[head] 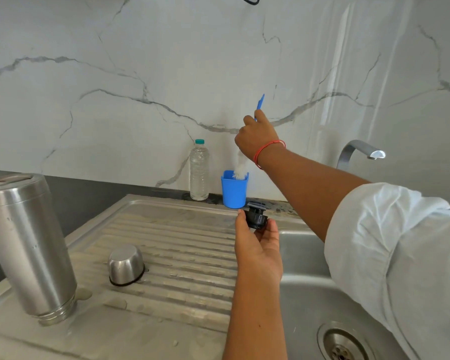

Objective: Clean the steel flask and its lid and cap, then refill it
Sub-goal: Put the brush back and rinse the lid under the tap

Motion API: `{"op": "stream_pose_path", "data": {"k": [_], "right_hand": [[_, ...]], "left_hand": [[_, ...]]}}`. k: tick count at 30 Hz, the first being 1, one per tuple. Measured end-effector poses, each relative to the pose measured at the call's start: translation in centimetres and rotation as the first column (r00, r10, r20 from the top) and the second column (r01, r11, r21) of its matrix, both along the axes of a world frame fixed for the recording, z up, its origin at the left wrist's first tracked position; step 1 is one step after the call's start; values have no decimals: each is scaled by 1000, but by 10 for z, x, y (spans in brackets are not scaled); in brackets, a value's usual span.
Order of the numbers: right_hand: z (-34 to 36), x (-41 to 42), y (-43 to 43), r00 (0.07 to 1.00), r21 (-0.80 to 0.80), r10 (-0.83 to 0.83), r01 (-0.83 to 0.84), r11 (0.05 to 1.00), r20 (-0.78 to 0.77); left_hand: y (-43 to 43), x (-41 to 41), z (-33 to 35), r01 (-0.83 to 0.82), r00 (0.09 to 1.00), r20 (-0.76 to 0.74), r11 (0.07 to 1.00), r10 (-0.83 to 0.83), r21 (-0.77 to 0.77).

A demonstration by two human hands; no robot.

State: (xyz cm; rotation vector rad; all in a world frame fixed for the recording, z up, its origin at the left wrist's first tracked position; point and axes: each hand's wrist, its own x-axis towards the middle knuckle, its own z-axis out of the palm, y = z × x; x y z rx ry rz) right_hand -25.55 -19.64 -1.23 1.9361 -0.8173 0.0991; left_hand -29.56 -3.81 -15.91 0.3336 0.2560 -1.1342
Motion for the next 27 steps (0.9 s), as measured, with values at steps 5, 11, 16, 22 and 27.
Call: {"op": "stream_pose_path", "data": {"k": [5,11,16,22,27], "right_hand": [[-11,8,-23,1000,81,23,-22,996,-2],[-19,3,-60,993,176,89,-101,979,74],[-33,-15,-70,988,198,84,-109,974,130],[-40,-25,-69,973,172,201,-219,960,116],[-35,-36,-53,966,144,231,-247,958,115]], "left_hand": [[1,2,0,-20,1000,-10,1000,20,13],[2,2,1,4,1000,-29,1000,-4,7],[2,2,3,2,1000,-26,1000,-2,6],[3,2,6,12,999,-39,1000,-11,9],[3,2,7,12,999,-41,1000,-12,-2]]}}
